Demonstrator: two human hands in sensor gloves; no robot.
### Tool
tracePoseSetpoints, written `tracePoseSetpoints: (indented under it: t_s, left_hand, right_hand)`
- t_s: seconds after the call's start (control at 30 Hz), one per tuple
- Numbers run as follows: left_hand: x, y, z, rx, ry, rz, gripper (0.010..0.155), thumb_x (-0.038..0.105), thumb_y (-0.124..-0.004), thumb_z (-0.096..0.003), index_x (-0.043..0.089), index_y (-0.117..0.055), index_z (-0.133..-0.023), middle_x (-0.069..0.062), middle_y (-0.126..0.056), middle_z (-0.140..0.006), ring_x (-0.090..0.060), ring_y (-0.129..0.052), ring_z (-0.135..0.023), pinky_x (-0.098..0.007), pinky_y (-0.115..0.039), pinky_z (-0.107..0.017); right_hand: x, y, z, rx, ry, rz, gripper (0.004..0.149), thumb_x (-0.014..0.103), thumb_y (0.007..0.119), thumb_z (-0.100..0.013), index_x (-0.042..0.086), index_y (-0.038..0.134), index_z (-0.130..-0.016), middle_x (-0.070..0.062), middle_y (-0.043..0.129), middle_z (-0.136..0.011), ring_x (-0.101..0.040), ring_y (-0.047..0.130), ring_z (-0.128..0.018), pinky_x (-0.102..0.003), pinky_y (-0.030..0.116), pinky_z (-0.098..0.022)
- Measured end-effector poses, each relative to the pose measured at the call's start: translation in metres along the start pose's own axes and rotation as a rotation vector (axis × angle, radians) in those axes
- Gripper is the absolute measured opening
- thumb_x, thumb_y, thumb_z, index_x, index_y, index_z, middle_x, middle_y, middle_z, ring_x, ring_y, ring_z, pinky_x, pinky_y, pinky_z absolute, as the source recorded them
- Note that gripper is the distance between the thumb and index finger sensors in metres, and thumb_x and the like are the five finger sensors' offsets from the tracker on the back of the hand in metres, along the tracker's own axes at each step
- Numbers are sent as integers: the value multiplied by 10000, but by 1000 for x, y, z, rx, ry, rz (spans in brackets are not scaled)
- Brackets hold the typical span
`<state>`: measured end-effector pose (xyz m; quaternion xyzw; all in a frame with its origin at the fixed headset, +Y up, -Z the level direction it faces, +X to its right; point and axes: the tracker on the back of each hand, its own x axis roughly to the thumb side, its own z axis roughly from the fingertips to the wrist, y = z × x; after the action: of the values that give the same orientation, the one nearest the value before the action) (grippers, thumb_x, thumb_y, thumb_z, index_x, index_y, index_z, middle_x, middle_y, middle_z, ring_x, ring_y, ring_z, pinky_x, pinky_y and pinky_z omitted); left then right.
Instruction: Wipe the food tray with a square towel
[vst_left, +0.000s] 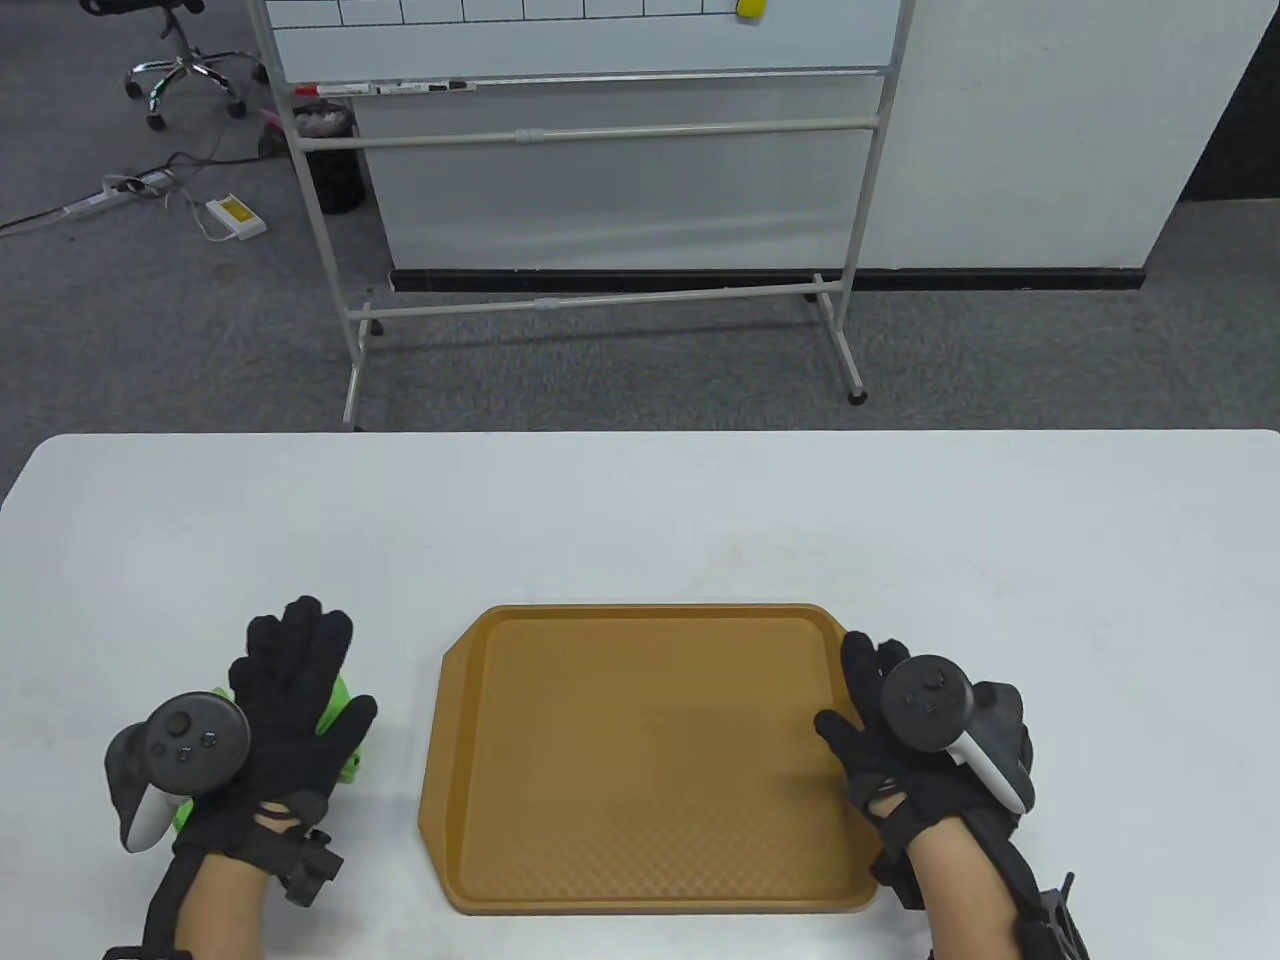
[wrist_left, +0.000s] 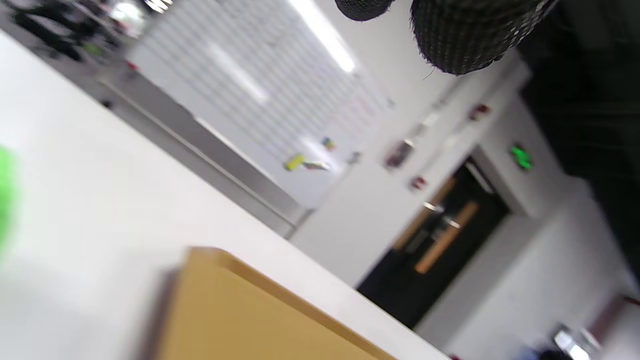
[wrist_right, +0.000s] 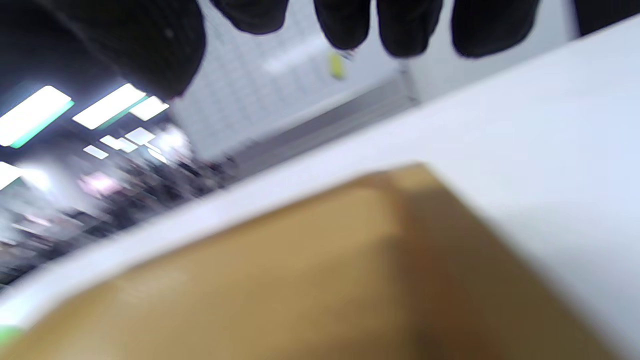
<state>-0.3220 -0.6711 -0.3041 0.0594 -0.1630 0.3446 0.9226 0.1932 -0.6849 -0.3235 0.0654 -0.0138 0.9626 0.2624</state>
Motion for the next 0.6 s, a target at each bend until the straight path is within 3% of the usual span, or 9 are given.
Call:
tracePoseSetpoints:
  t_s: [0.07,0.2,0.37,0.6]
  left_hand:
    - [18,-10,-3,-40,-71,-23,772,583,-676,-510,306,-314,-1133,5,-109,-1204,-336,-2,-1033,-545,-70,-692]
    - [40,-31,-5,-123,-142,-89,766,578,-681,-507,302,-335,-1132,-7,-141,-1210,-342,-43,-1047,-543,-93,-701]
    - [51,-55,-9,-220,-187,-102,764,577,-681,-505,301,-338,-1130,-11,-150,-1210,-345,-59,-1052,-541,-102,-704]
    - [50,-79,-12,-361,-189,-135,761,573,-682,-505,302,-340,-1129,-13,-154,-1210,-347,-68,-1055,-540,-105,-706]
  right_hand:
    - [15,4,2,-59,-132,-29,787,521,759,-462,270,376,-1102,-178,296,-1175,-499,336,-1069,-686,483,-678]
    - [40,17,5,-72,-349,88,772,527,755,-460,284,403,-1103,-145,275,-1186,-459,280,-1090,-702,439,-691]
    - [60,40,7,94,-549,115,754,529,748,-466,307,406,-1101,-116,297,-1197,-434,341,-1109,-702,465,-696]
    - [69,62,7,217,-551,164,727,526,745,-470,300,455,-1097,-110,381,-1199,-435,431,-1106,-699,505,-689]
